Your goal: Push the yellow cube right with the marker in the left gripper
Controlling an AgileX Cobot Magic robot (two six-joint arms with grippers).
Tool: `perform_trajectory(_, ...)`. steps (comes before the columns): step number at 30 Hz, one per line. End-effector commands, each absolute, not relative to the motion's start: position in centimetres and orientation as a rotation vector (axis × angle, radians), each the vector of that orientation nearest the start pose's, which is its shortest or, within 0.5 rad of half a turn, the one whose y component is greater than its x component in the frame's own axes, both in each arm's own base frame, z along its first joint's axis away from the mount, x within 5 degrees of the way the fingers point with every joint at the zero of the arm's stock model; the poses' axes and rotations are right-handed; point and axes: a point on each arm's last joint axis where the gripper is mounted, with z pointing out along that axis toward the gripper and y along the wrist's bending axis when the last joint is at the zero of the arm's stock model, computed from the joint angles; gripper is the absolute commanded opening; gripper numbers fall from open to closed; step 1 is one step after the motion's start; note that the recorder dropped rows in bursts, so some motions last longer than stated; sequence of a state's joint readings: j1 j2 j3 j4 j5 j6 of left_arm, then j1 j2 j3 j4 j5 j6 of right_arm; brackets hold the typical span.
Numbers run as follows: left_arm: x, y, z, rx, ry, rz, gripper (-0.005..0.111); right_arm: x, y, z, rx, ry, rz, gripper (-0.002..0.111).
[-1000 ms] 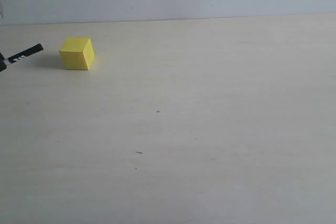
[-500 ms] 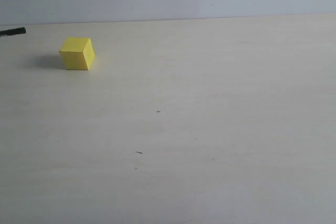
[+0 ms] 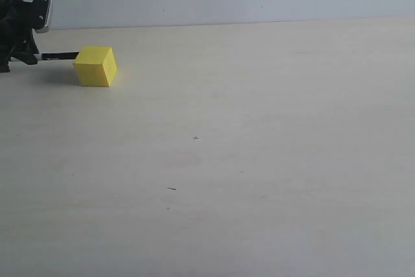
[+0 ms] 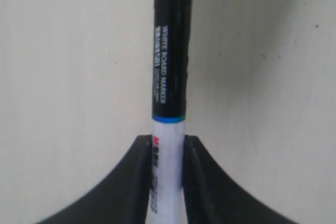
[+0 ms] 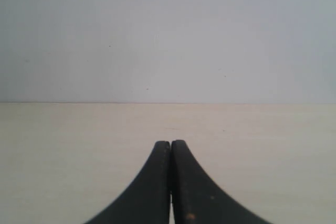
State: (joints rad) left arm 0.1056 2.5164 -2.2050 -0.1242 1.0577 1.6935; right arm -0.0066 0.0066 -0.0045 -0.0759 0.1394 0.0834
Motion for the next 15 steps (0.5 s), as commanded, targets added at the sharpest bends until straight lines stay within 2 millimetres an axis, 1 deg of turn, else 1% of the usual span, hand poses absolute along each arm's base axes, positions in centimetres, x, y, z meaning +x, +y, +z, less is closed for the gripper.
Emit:
perform_trajectory(1,52.1,6.3,13.7,1.995,2.076,0.196,0.0,5.6,-0.1,20.1,0.017,1.617,-0.009,0.0)
perform_trajectory(3,51.6,6.9,13.6,2.037,2.093,0.155,0.0,5.6,-0.1,20.1,0.017,1.617,-0.009,0.0)
perform_trajectory(7,51.2,7.7,13.3,2.037,2.123,0.114,0.0,5.6,-0.1,20.1,0.017,1.617,-0.009,0.0)
perform_trajectory(10,51.1,7.5,13.2,2.041,2.112,0.076,0.0,5.6,-0.1,20.1,0.017,1.617,-0.009,0.0)
perform_trajectory(15,51.4,6.4,13.2,2.055,2.081,0.096,0.0,5.6,-0.1,20.1,0.017,1.617,-0.009,0.0)
